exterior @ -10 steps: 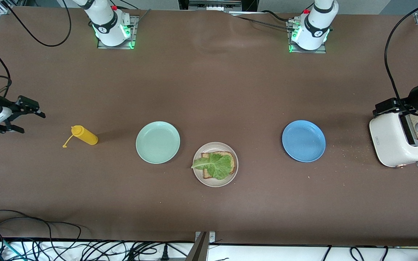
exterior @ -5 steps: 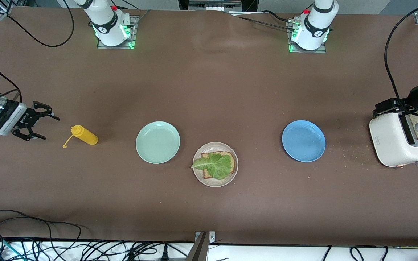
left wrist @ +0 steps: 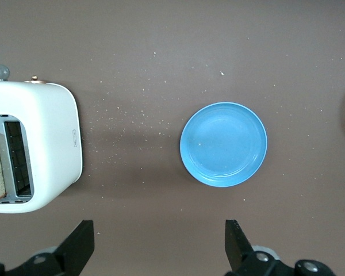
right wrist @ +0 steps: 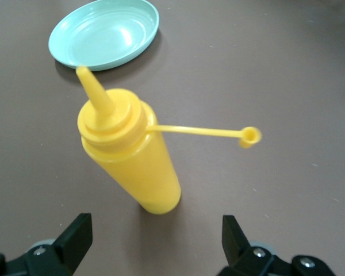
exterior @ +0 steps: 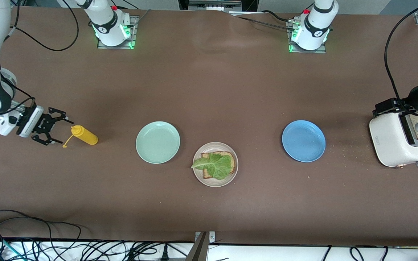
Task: Make sandwich on beige plate with both arms
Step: 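Grasp the mustard bottle with the right gripper and lift it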
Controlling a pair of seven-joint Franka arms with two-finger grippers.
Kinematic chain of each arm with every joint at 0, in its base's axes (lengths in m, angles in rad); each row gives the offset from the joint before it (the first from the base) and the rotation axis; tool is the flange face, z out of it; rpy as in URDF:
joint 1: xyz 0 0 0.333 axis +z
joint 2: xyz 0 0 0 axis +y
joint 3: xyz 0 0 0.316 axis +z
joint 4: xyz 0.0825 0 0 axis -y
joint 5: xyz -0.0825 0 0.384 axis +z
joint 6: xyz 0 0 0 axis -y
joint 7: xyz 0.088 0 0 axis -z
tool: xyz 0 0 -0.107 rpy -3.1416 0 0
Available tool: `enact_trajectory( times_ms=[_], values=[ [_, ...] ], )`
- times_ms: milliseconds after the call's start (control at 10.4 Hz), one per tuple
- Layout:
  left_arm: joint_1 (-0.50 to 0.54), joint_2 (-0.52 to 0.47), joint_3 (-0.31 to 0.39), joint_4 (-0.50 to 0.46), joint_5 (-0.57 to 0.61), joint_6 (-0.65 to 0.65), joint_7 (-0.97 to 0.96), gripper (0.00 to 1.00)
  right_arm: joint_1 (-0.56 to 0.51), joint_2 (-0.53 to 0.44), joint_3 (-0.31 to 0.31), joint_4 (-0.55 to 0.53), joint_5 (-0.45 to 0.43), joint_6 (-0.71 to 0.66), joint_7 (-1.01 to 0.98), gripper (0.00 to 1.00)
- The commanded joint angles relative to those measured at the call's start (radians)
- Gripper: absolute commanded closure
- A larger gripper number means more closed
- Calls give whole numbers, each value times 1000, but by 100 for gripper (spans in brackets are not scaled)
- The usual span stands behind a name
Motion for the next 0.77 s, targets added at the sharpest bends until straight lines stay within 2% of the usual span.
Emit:
enact_trajectory(
  times_ms=[0,193,386,676],
  values=[
    [-1,-8,-6,-2,32,3,-6,0,1,48,0,6,59,-21,-88,0],
    [-1,-7,-6,-2,32,3,-6,0,16,59,5,12,61,-18,-88,0],
    [-1,-7,-6,-2,32,3,-6,0,15,59,35,15,78,-11,-88,0],
    [-1,-7,-6,-2,32,3,-6,0,32,77,37,31,90,-12,-95,0]
  ],
)
